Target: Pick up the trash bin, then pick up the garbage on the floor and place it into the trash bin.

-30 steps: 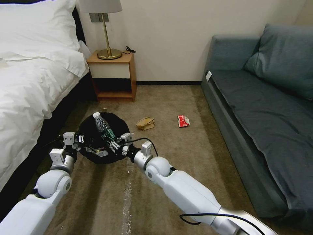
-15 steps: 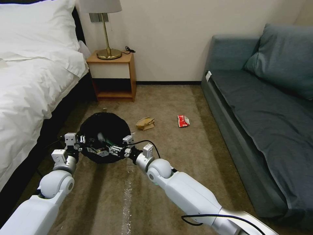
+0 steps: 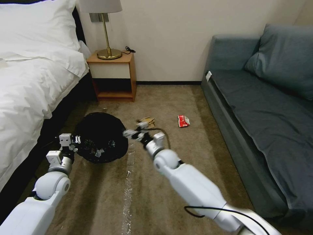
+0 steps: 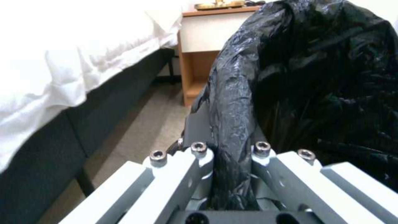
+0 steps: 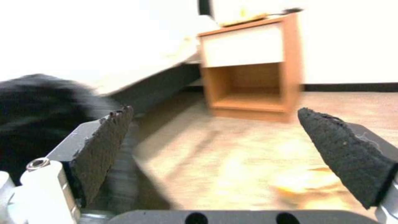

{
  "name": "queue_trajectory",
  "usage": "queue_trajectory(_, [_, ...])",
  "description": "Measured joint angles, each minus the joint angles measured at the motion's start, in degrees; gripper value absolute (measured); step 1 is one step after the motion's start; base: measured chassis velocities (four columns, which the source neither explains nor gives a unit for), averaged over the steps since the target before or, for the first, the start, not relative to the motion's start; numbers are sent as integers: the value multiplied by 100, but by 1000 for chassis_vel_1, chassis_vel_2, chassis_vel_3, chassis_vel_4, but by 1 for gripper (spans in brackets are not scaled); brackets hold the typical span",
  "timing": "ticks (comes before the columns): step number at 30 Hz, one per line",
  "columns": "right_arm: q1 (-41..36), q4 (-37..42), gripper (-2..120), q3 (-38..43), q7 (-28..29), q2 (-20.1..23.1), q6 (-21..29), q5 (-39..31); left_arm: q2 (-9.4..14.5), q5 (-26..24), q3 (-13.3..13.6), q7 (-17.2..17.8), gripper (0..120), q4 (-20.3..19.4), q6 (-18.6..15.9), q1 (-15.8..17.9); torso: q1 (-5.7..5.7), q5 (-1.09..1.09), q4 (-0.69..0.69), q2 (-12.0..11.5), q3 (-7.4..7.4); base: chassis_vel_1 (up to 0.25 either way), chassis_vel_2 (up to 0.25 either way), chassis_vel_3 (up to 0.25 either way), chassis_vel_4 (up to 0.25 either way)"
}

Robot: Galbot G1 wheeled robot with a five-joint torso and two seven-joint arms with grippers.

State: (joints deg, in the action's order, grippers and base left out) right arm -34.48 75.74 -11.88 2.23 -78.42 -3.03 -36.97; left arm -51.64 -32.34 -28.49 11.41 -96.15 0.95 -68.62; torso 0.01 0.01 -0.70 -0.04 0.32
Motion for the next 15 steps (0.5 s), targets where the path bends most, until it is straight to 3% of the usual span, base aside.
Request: queue_trajectory(15, [-576, -979, 100, 1341, -598, 918, 10, 440, 34, -22, -129, -2, 4, -36, 69, -66, 0, 1, 0, 0, 0, 0, 0, 0, 0])
